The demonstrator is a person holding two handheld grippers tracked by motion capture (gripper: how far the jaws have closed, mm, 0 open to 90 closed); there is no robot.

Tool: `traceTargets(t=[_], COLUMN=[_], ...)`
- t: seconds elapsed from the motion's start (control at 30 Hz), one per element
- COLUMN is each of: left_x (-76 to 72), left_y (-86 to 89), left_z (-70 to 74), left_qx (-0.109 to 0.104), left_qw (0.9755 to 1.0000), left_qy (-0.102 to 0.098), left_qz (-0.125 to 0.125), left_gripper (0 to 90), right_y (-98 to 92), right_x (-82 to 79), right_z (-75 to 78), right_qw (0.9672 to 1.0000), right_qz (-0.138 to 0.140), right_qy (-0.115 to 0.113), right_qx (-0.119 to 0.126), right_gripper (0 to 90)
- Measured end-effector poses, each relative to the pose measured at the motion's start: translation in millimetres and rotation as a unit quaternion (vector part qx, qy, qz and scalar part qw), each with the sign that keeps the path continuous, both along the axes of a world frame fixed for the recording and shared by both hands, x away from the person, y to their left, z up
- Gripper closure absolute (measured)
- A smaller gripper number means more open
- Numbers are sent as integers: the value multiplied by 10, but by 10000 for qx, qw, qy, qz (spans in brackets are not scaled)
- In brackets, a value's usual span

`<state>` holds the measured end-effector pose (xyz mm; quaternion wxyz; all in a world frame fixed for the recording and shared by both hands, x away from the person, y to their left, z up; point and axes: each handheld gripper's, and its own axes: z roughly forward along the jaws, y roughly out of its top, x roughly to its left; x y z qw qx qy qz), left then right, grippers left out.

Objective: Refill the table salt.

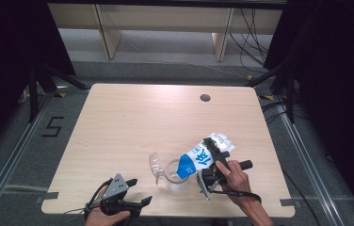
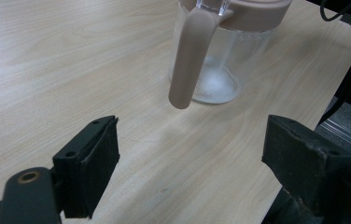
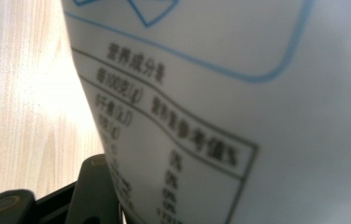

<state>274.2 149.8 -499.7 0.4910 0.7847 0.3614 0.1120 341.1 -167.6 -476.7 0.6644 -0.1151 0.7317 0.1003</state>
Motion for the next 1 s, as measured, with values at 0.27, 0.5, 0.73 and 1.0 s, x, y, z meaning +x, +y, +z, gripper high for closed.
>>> traceTargets(t=[0.27,0.5,0.73,1.0], left_x=[3,2,4,1], left_y=[-3,-2,-2,1], left_z=[-4,-2,-3,0], left_qx=[-43,-21,-40,-1], left_qw=[10000,10000,10000,10000], left_qy=[8,-4,7,-8], left_qz=[-6,15,-9,8], left_gripper=[180,179,180,180], right_y=[-10,1,0,5], right_x=[-21,-18,-35,-34], right_z=[-20,-4,-24,-34], right_qw=[9997,10000,9998,9999], right_qz=[-162,-51,-159,-117], right_qy=[63,-27,29,9], right_qx=[144,33,129,107], right_gripper=[485,487,488,489])
